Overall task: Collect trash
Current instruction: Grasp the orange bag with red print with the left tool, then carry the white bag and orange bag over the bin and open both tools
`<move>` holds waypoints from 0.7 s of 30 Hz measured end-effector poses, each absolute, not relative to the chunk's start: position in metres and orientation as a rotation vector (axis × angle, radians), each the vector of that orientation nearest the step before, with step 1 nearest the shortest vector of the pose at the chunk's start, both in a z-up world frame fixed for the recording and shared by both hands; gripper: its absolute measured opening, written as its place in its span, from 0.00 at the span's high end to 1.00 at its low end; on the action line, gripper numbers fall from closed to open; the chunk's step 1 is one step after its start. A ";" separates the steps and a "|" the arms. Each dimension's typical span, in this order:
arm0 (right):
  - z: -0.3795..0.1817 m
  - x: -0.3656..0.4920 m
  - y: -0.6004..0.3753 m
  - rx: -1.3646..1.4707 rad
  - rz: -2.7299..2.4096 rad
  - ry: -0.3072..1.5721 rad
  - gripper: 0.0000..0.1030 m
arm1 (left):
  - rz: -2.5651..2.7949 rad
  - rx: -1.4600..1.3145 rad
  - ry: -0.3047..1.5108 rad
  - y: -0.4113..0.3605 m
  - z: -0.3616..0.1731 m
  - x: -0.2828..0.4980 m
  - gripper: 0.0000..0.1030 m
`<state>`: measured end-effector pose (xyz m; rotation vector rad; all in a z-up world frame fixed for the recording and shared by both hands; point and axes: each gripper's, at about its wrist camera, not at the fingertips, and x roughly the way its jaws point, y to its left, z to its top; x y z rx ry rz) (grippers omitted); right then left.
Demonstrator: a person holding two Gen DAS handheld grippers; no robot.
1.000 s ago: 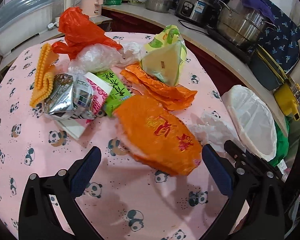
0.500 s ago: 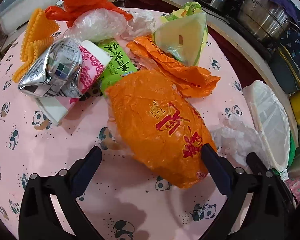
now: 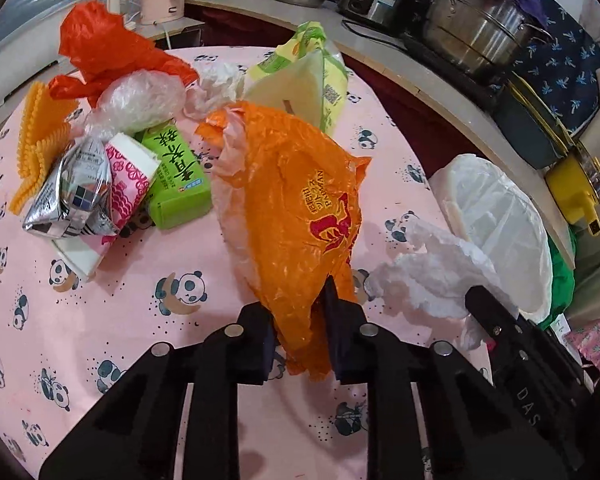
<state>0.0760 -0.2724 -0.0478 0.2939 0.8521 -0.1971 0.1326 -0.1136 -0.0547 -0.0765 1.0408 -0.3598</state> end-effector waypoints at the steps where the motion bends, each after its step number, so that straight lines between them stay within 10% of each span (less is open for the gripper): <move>1: -0.043 0.074 -0.274 0.295 -0.199 0.840 0.90 | -0.368 -0.066 1.034 -0.117 -0.051 0.131 0.83; 21: 0.026 0.032 -0.413 0.348 -0.489 0.633 0.90 | -0.667 0.088 0.889 -0.267 0.015 0.117 0.83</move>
